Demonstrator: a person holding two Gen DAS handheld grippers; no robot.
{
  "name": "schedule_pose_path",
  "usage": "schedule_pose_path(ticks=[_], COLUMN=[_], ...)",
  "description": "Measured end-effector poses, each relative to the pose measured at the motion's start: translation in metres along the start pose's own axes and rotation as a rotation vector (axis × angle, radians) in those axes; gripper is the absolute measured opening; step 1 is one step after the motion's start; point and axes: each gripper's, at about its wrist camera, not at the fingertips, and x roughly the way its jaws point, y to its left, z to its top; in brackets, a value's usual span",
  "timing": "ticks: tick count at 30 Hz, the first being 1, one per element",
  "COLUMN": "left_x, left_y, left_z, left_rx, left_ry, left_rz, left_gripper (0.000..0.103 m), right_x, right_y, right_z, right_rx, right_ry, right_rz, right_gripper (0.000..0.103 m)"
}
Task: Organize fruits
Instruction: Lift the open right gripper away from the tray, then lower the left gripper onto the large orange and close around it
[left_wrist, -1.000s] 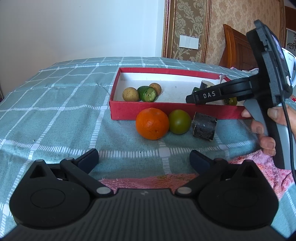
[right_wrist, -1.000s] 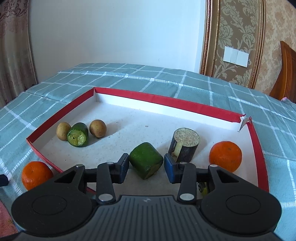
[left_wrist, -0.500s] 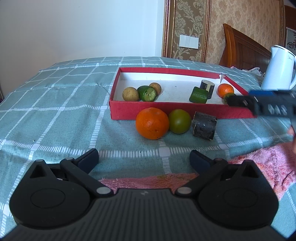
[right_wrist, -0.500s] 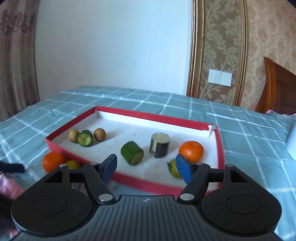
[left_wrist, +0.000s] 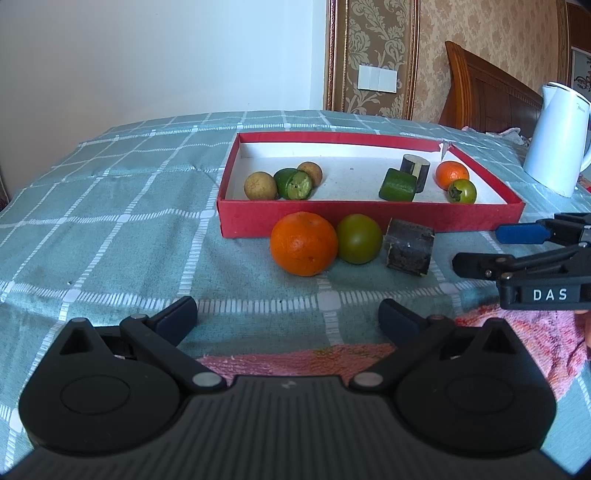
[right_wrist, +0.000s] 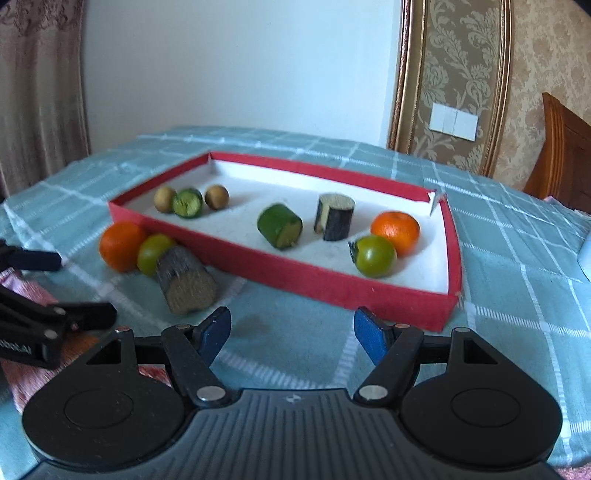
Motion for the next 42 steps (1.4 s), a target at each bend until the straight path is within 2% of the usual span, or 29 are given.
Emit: schedule_pose_path(ticks=[2,6,8,12,16,19,20,23,29,31,33,36,38,42], left_x=[0.000,0.000,0.000,0.003,0.009,0.013,0.013,0.019,0.026,0.026,0.025,0.022,0.020,0.020], left_y=[-0.001,-0.001,0.001,0.007,0.009,0.008,0.006,0.000,0.000,0.003,0.004,0.000,-0.005,-0.007], left_z=[0.000,0.001,0.001,0.006,0.015,0.020,0.022,0.025,0.027,0.027,0.026,0.025,0.024,0.023], left_rx=[0.004,-0.002,-0.020,-0.078,-0.089,-0.068,-0.051,0.012,0.037,0.030,0.034,0.058,0.082,0.082], left_ry=[0.001,-0.002,-0.008,-0.015,-0.010,-0.008,-0.014,-0.008,0.003,0.005,-0.002,-0.013,-0.020,-0.021], left_rz=[0.003,0.007,0.006,0.003,0.028,0.030,0.040,0.066,0.051,0.030,-0.011,-0.049,-0.050,-0.047], left_gripper=[0.103,0.103,0.103,0.103,0.103,0.098,0.093,0.089,0.088,0.084,0.065,0.044,0.040,0.039], right_x=[0.001,0.001,0.002,0.004,0.007,0.007,0.007,0.008,0.008,0.008,0.008,0.008,0.008,0.008], right_y=[-0.002,-0.004,-0.005,-0.009,-0.014,-0.014,-0.014,-0.015,-0.015,-0.015,-0.015,-0.015,-0.015,-0.015], right_z=[0.000,-0.001,-0.001,0.000,-0.001,-0.001,-0.001,0.000,0.000,0.000,0.000,0.000,0.000,0.000], right_rx=[0.010,0.019,0.024,0.049,0.090,0.092,0.092,0.099,0.100,0.103,0.104,0.105,0.105,0.105], right_ry=[0.005,0.011,0.013,0.026,0.041,0.043,0.044,0.047,0.048,0.049,0.050,0.051,0.051,0.051], right_rz=[-0.006,-0.021,-0.020,-0.033,-0.025,-0.028,-0.029,-0.030,-0.032,-0.035,-0.035,-0.035,-0.035,-0.034], right_gripper=[0.074,0.081,0.082,0.092,0.096,0.097,0.097,0.098,0.099,0.100,0.100,0.101,0.101,0.102])
